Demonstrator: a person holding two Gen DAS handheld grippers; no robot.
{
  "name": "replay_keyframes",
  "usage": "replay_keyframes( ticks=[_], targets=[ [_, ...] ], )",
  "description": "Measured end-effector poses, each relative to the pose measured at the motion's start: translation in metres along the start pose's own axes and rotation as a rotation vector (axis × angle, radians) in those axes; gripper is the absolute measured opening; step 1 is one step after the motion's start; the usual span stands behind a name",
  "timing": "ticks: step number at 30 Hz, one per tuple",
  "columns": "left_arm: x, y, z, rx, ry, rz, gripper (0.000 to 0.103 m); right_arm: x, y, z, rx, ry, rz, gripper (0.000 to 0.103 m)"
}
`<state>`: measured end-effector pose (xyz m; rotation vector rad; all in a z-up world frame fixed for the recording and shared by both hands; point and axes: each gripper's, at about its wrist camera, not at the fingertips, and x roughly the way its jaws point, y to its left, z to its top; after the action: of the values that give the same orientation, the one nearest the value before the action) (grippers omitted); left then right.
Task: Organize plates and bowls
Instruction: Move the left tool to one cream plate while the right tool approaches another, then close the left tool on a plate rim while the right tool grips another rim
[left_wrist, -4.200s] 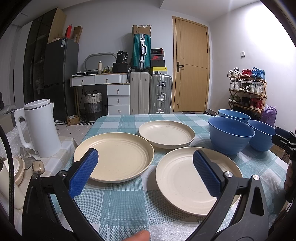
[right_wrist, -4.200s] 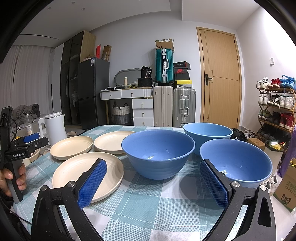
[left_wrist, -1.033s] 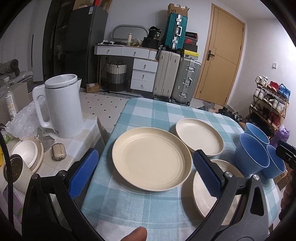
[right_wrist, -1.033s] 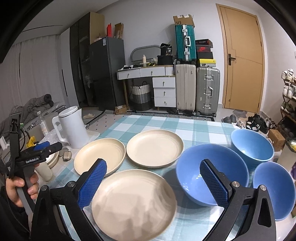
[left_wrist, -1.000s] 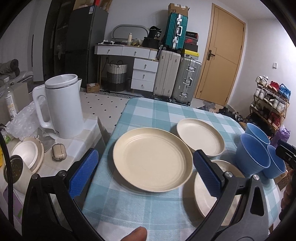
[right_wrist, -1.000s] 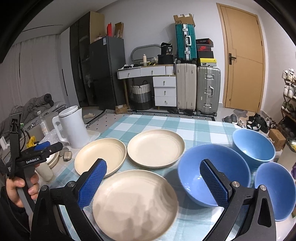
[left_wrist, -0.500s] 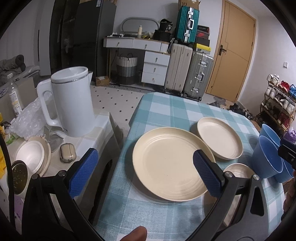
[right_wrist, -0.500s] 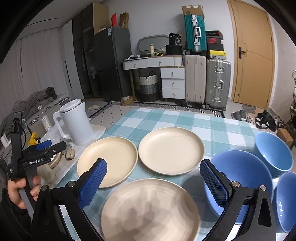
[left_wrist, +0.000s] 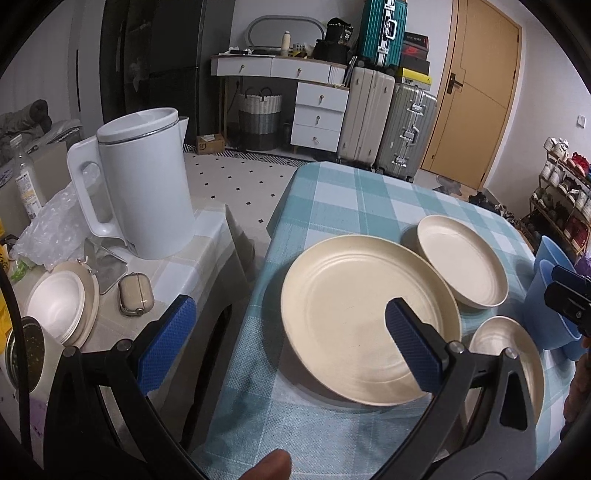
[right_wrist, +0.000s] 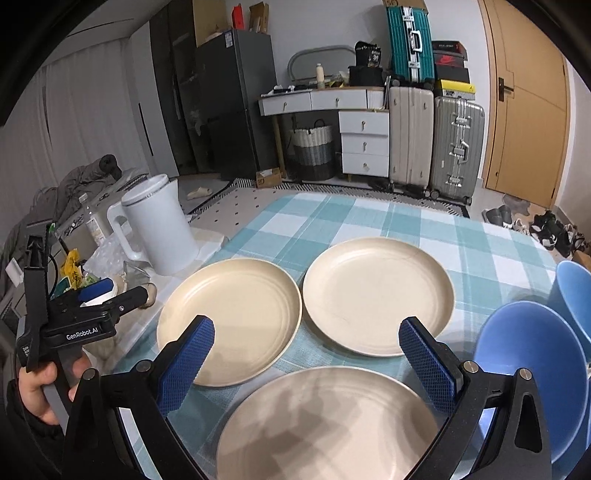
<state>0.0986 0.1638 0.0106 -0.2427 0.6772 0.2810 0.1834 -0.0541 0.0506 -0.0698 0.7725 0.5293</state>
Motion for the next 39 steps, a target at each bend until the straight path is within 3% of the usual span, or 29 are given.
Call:
replay_keyframes(
  ticks=[17,24,35,39],
  targets=[
    [0.044,0.004,-0.006,0.018,0.097,0.016,0.102,0.060,0.010,-0.005,0.004,0.106,0.043,0.101],
    [0.062,0.010,-0.008,0.002,0.147,0.008,0.098,0.088,0.016,-0.008,0.001,0.166,0.056,0.086],
    [0.080,0.010,-0.011,0.010,0.194,0.012,0.095,0.116,0.020,-0.014,0.015,0.235,0.084,0.074],
    [0.083,0.009,-0.011,0.011,0.205,0.018,0.087,0.123,0.022,-0.016,0.016,0.254,0.086,0.066]
  ],
)
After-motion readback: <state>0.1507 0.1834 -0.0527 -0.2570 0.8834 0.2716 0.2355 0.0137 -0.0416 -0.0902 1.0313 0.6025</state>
